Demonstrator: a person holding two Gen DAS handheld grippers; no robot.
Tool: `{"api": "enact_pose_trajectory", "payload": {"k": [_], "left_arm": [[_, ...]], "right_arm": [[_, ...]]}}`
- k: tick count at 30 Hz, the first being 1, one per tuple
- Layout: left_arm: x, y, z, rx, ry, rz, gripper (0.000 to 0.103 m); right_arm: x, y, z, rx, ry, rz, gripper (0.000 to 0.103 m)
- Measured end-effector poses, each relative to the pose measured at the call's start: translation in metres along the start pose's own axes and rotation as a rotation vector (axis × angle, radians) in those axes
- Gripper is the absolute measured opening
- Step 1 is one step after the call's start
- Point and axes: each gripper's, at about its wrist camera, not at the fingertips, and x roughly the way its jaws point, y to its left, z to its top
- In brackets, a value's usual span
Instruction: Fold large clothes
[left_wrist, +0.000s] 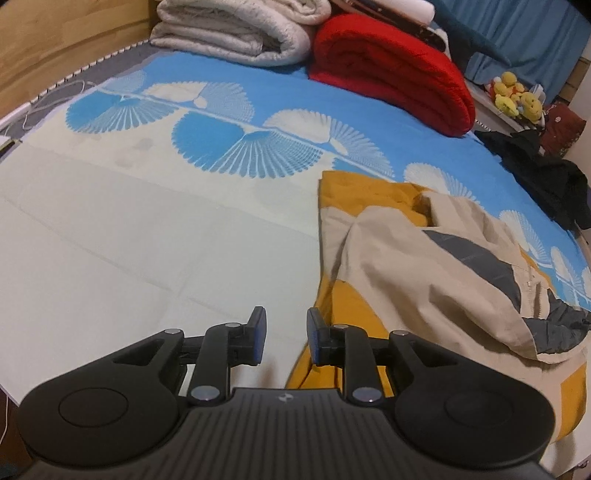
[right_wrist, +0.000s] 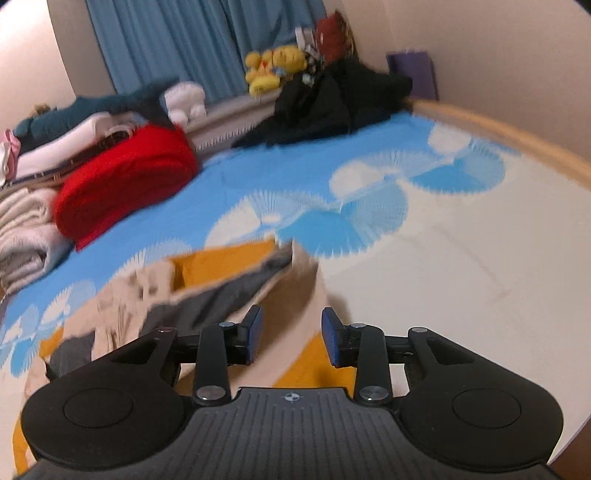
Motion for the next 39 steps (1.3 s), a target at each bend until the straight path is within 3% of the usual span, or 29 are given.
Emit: {"api": "enact_pose_trajectory", "payload": {"k": [3, 5, 8, 11, 15, 20, 22, 23, 24, 25, 26, 27, 28, 29, 33, 35, 37, 39], "left_arm": [[0.013, 0.002, -0.001, 0.006, 0.009, -0.018, 0.028], [0.024, 0.002, -0.003, 0.005, 0.032, -0.034, 0.03], [0.034, -0.003, -0.001, -0.003, 0.033, -0.055, 0.045], [0.044, -0.017, 0.002, 0.012, 0.037, -0.082, 0.05], [0.063, -0.038, 0.01, 0.05, 0.038, -0.082, 0.064], [0.094, -0.048, 0.024, 0.033, 0.062, -0.07, 0.065], [0.108, -0.051, 0.029, 0.03, 0.067, -0.069, 0.065], [0.114, -0.052, 0.031, 0.036, 0.07, -0.068, 0.064], [0.119, -0.053, 0.033, 0.042, 0.07, -0.064, 0.063], [0.125, -0.053, 0.034, 0.049, 0.072, -0.061, 0.061], [0.129, -0.053, 0.034, 0.056, 0.076, -0.062, 0.047], [0.132, -0.055, 0.035, 0.069, 0.088, -0.076, 0.023], [0.134, -0.056, 0.037, 0.086, 0.103, -0.104, 0.011], [0.131, -0.057, 0.04, 0.104, 0.1, -0.116, 0.006], [0.089, -0.053, 0.062, 0.107, -0.099, -0.155, 0.003], [0.065, -0.05, 0.072, 0.078, -0.251, -0.174, 0.003], [0.056, -0.052, 0.079, 0.074, -0.362, -0.127, 0.002], [0.073, -0.054, 0.087, 0.056, -0.336, -0.066, 0.002]], "right_arm": [[0.016, 0.002, -0.005, -0.016, 0.047, 0.027, 0.042], [0.028, 0.004, -0.008, -0.061, 0.075, -0.002, 0.045], [0.048, 0.0, -0.009, -0.073, 0.124, -0.048, 0.046], [0.068, -0.009, -0.01, -0.052, 0.178, -0.115, 0.046], [0.09, -0.022, -0.011, -0.02, 0.226, -0.153, 0.05], [0.113, -0.03, -0.014, -0.004, 0.297, -0.137, 0.051], [0.117, -0.031, -0.015, -0.003, 0.308, -0.128, 0.048], [0.118, -0.029, -0.014, -0.014, 0.301, -0.12, 0.029], [0.117, -0.026, -0.012, -0.029, 0.29, -0.106, 0.012], [0.116, -0.023, -0.009, -0.047, 0.277, -0.095, 0.01], [0.112, -0.019, -0.006, -0.067, 0.253, -0.086, 0.006], [0.108, -0.016, -0.004, -0.078, 0.233, -0.072, 0.003], [0.104, -0.013, 0.0, -0.081, 0.211, -0.049, 0.003], [0.098, -0.011, 0.005, -0.083, 0.178, -0.02, 0.002], [0.08, -0.001, 0.028, -0.054, 0.038, 0.056, 0.001], [0.065, 0.006, 0.043, -0.021, -0.093, 0.104, 0.001], [0.054, 0.015, 0.06, 0.019, -0.225, 0.169, 0.001], [0.062, 0.029, 0.071, 0.021, -0.275, 0.132, 0.001]]}}
